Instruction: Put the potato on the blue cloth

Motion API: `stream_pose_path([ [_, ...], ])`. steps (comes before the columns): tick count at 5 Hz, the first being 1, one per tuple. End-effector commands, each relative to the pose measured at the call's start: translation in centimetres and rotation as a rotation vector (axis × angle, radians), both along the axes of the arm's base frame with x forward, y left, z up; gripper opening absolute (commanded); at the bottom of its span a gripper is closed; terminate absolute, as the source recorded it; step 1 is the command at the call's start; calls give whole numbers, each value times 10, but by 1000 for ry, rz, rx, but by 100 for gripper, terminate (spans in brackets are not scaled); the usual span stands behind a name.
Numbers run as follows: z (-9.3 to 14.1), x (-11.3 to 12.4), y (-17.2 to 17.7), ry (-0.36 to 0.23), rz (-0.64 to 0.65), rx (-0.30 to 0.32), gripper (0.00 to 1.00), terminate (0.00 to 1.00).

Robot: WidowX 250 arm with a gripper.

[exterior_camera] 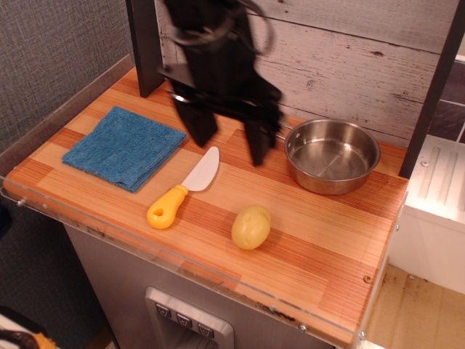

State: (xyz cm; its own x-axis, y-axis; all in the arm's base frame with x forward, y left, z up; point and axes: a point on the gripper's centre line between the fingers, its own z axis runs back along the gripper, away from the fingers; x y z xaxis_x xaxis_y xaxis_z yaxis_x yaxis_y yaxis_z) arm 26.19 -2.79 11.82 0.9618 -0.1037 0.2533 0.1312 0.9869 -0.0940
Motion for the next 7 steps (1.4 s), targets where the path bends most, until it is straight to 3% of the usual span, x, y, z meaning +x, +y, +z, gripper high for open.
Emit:
stream_pose_path([
  [1, -24, -8, -42, 71, -50, 148, 100, 0],
  [2, -32, -14, -38, 110, 8, 221, 100, 0],
  [3, -44, -19, -32, 114, 83, 199, 100, 0],
  [5, -60, -16, -19, 45, 197, 110, 100, 0],
  [7, -80, -3, -7, 26, 221, 56, 100, 0],
])
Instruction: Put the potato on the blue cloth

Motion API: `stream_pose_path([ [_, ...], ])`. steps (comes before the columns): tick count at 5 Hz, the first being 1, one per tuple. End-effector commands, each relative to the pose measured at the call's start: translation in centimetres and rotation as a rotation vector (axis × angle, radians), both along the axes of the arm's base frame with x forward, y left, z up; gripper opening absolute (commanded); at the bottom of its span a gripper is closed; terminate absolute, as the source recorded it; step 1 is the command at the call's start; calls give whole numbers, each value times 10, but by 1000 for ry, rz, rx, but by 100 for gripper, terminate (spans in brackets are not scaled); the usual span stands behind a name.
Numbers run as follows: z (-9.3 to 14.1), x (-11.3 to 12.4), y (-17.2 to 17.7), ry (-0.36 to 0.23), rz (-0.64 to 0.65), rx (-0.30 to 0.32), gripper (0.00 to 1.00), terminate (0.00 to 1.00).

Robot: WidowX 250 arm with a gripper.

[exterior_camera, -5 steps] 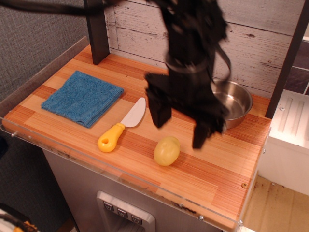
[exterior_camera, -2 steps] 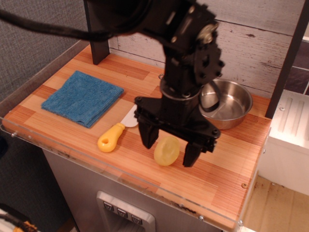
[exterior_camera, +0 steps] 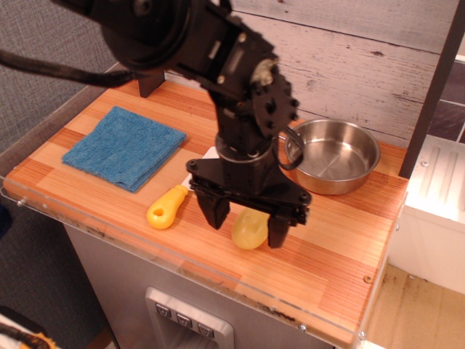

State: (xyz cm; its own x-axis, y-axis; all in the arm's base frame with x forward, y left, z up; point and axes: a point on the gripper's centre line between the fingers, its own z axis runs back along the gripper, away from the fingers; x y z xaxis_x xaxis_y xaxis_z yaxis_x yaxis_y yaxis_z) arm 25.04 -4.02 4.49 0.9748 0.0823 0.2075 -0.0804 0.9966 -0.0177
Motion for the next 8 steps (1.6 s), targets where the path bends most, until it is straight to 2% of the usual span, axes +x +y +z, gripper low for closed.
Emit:
stream_pose_path([
  [1, -17, 16, 6, 5, 18, -26, 100, 0],
  [3, -29, 21, 5, 40, 12, -22, 100, 0],
  [4, -28, 22, 3, 33, 6, -16, 0, 0],
  [6, -5, 23, 0, -11, -31, -4, 0, 0],
  [7, 36, 21, 22, -70, -21, 13, 0, 0],
  [8, 54, 22, 60, -65, -7, 10, 0, 0],
])
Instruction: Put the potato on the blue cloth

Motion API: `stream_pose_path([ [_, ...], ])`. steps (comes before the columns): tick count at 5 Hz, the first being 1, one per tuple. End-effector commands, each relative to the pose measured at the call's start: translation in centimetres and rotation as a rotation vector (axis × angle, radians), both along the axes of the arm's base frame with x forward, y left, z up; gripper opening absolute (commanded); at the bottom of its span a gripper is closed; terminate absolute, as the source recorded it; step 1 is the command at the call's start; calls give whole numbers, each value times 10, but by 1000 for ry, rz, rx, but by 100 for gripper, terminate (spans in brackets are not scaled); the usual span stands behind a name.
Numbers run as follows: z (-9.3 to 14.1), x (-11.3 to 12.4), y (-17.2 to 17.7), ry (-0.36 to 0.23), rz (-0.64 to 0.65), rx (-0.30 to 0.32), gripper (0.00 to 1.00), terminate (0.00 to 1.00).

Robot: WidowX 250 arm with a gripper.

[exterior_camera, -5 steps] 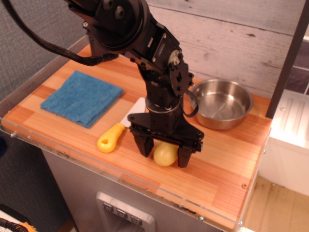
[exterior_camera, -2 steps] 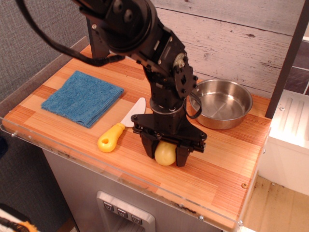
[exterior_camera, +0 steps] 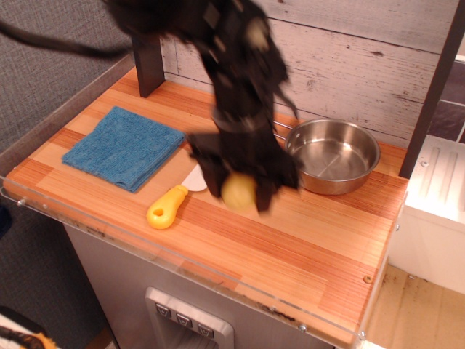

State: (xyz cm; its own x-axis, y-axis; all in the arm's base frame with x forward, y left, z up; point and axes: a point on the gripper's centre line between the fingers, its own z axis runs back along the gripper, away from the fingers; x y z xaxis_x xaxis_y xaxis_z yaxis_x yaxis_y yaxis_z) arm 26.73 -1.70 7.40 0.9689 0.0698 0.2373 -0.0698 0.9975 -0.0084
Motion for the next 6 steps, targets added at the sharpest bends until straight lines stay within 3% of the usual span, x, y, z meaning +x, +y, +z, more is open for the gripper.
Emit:
stream_pose_path([
  [1, 21, 7, 84, 22, 30, -63, 0, 0],
  [2, 18, 14, 132, 46, 27, -108, 0, 0],
  [3, 20, 20, 165, 43, 32, -94, 0, 0],
  [5, 9, 22, 182, 83, 5, 2, 0, 0],
  [6, 2, 21, 185, 75, 16, 57, 0, 0],
])
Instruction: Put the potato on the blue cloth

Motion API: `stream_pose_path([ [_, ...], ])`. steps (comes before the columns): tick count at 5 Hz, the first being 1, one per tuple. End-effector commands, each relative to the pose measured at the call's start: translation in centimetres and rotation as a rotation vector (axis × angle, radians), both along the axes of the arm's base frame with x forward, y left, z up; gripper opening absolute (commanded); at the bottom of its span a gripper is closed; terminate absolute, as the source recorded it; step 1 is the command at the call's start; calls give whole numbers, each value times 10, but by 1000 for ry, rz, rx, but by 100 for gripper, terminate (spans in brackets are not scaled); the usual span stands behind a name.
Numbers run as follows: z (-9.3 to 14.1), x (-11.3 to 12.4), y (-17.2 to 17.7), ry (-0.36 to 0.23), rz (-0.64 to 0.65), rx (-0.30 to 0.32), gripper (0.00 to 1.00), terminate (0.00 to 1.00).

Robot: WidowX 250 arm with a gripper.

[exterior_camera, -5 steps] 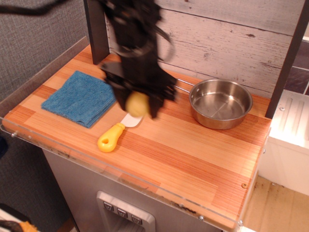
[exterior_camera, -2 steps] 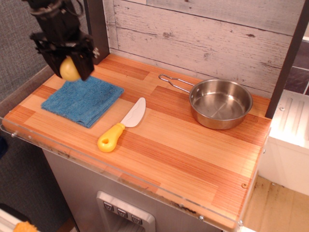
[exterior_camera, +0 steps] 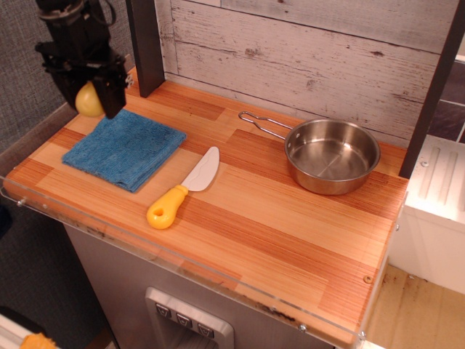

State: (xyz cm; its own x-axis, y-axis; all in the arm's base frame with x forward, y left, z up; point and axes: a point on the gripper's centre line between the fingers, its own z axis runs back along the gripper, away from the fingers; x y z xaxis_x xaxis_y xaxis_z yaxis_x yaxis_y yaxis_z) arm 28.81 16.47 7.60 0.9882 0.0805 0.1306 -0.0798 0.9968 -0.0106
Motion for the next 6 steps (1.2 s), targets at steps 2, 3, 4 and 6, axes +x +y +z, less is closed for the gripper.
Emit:
stream_pose_path([
  [2, -12, -3, 7, -22, 39, 58, 100, 0],
  [3, -15, -3, 7, -17, 41, 38, 100, 0],
  [4, 2, -2, -2, -26, 7, 54, 100, 0],
  [6, 65, -12, -49, -42, 34, -8, 100, 0],
])
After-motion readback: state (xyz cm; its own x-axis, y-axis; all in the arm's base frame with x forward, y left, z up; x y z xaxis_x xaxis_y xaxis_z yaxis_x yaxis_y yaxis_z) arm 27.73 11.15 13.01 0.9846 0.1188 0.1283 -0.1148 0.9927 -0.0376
